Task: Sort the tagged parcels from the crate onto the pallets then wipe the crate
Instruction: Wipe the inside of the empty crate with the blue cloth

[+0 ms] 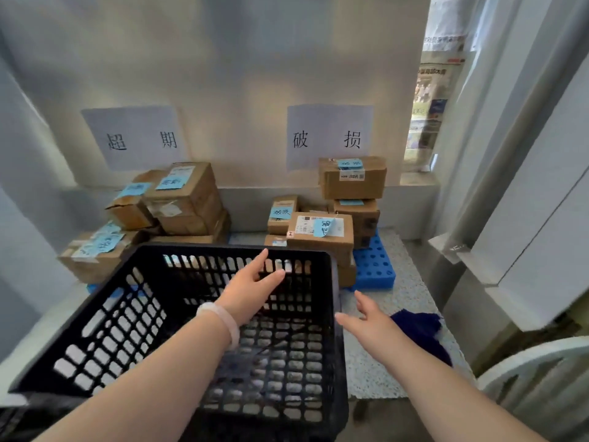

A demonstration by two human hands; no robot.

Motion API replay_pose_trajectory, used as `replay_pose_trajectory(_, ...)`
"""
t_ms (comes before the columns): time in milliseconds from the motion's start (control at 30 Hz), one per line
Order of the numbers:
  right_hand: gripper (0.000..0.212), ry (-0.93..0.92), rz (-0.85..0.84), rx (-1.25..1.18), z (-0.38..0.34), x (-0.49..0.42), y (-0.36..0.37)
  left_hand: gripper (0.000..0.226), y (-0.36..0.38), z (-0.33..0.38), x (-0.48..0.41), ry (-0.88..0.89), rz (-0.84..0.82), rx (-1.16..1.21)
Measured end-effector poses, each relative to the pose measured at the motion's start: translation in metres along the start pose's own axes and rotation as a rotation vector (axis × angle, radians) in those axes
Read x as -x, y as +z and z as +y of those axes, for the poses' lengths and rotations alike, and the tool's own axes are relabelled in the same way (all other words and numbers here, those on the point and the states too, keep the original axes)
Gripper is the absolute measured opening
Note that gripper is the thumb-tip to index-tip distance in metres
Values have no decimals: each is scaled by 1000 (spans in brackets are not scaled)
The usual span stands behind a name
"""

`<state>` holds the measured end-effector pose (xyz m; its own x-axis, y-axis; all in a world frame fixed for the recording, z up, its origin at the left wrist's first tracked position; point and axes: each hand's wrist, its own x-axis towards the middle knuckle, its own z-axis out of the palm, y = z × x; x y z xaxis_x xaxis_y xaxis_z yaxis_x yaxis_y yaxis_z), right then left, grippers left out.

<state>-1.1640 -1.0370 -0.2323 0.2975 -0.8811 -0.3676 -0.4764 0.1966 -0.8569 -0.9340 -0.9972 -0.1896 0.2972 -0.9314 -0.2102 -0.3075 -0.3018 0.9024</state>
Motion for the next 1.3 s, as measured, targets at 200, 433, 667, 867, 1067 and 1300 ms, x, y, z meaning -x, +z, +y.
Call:
replay_pose_trajectory(200, 86, 52, 17, 1, -9, 9, 49, 67, -102, -65, 16, -120, 215, -99)
replay_pose_trajectory(433, 76, 147, 161, -21, -18, 12, 67, 58, -227, -126, 23, -94, 357, -317)
replay_pose_trajectory(667, 70, 195, 302, -57, -38, 32, 84, 76, -274, -167, 23, -232, 112, -245)
replay_pose_trajectory(867, 71, 213, 377, -151, -30, 61, 115, 76, -306, -195, 19, -267, 18, -26)
replay_pose_trajectory(1067, 54, 187, 329, -218, -21, 91, 155, 66, -334, -215, 56, -221, 68, 56)
replay_pose_trajectory(1300, 62, 131, 185, -259, -31, 107, 204, 66, -375, -238, 144, -201, 201, 105)
